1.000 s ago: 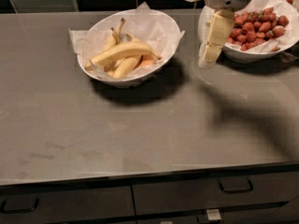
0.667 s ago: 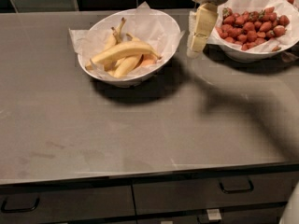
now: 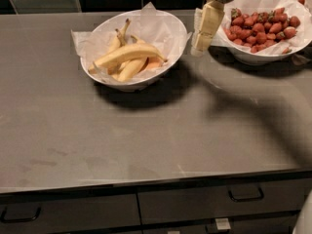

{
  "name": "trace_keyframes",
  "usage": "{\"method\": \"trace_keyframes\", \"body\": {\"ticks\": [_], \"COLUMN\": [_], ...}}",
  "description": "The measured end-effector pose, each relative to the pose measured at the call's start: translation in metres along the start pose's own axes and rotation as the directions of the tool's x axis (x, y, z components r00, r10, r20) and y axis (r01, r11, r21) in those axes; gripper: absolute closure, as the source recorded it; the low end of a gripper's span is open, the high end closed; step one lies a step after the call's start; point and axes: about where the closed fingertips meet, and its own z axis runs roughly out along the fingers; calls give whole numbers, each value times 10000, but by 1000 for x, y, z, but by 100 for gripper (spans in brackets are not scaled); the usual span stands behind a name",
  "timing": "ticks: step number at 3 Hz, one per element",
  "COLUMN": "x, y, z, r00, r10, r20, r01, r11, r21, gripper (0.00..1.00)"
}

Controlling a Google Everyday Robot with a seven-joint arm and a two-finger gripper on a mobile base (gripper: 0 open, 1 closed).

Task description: Pick banana from white bowl

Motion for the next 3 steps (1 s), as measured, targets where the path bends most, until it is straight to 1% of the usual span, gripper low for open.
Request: {"method": "trace_keyframes", "body": {"ticks": [1,2,3], "x": [-3,-15,-37], "y": [-11,-27,-43], "z": [15,36,58], "r00": [9991,9956,9871], "r10": [-56,-457,-968], "r20": [430,824,1272], "r01": [59,487,1050], "r11": [10000,9982,9927], "r21": [-76,-345,-596], "gripper": [0,0,0]}}
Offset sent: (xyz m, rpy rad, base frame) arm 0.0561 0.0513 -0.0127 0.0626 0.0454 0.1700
